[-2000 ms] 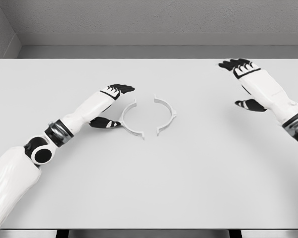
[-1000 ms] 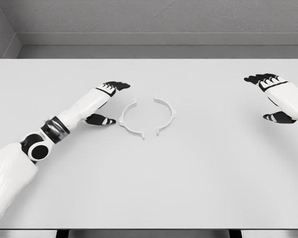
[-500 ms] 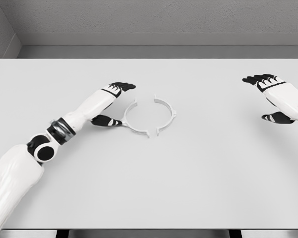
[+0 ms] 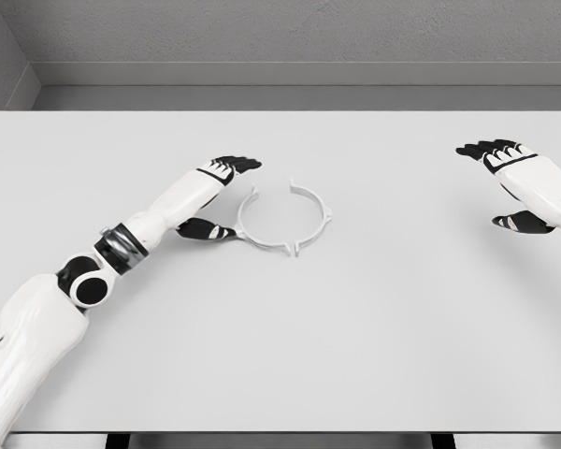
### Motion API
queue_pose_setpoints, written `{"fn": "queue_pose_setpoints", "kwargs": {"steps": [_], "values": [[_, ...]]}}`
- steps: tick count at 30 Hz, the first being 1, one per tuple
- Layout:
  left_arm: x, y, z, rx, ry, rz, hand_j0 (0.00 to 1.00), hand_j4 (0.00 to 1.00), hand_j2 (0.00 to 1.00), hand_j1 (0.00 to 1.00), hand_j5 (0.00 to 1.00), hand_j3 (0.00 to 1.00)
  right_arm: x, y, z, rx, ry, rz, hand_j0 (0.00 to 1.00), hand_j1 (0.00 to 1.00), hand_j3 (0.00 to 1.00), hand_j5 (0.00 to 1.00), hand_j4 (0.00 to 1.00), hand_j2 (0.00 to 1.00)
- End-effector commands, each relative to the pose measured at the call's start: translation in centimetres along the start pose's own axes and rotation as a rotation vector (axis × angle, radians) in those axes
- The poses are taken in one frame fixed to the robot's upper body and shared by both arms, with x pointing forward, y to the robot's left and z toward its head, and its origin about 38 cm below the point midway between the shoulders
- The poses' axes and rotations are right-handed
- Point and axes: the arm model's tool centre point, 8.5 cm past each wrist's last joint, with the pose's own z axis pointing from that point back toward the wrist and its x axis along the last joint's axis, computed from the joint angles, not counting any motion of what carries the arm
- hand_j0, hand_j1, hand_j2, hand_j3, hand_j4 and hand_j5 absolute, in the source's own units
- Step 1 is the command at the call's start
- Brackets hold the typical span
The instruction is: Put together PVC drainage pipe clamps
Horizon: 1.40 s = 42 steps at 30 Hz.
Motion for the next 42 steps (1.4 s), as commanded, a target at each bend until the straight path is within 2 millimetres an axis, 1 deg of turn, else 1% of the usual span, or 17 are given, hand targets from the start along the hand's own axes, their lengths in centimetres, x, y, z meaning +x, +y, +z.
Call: {"fn": "queue_pose_setpoints", "kwargs": {"steps": [1, 7, 11, 15, 21, 28, 42], "values": [[-0.3, 0.3, 0.3, 0.007, 0.009, 0.002, 1.0, 1.0, 1.0, 1.0, 1.0, 1.0, 0.0, -0.1, 0.0, -0.005, -0.001, -0.005, 1.0, 1.0, 1.0, 1.0, 1.0, 1.0], [-0.9, 0.9, 0.4, 0.014, 0.022, -0.006, 1.0, 1.0, 1.0, 1.0, 1.0, 1.0, 0.0, -0.1, 0.0, -0.005, -0.001, -0.005, 1.0, 1.0, 1.0, 1.0, 1.0, 1.0], [-1.2, 0.6, 0.1, 0.008, 0.035, 0.003, 1.0, 1.0, 1.0, 1.0, 1.0, 1.0, 0.3, -0.4, 0.1, -0.011, -0.007, 0.006, 1.0, 1.0, 1.0, 1.0, 1.0, 1.0], [-1.1, 0.7, -0.1, 0.009, 0.03, 0.001, 1.0, 1.0, 1.0, 1.0, 1.0, 1.0, 0.3, -0.3, 0.1, -0.009, -0.007, 0.004, 1.0, 1.0, 1.0, 1.0, 1.0, 1.0], [-0.7, 0.2, -0.6, 0.011, 0.021, 0.012, 1.0, 1.0, 1.0, 1.0, 1.0, 1.0, 0.3, -0.3, 0.1, -0.01, -0.007, 0.004, 1.0, 1.0, 1.0, 1.0, 1.0, 1.0], [-0.7, 0.3, -0.6, 0.013, 0.02, 0.013, 1.0, 1.0, 1.0, 1.0, 1.0, 1.0, 0.3, -0.3, 0.1, -0.01, -0.007, 0.004, 1.0, 1.0, 1.0, 1.0, 1.0, 1.0], [0.3, -0.1, -1.7, 0.034, -0.005, 0.039, 1.0, 1.0, 1.0, 1.0, 1.0, 1.0, 0.3, -0.3, 0.1, -0.009, -0.007, 0.004, 1.0, 1.0, 1.0, 1.0, 1.0, 1.0]]}}
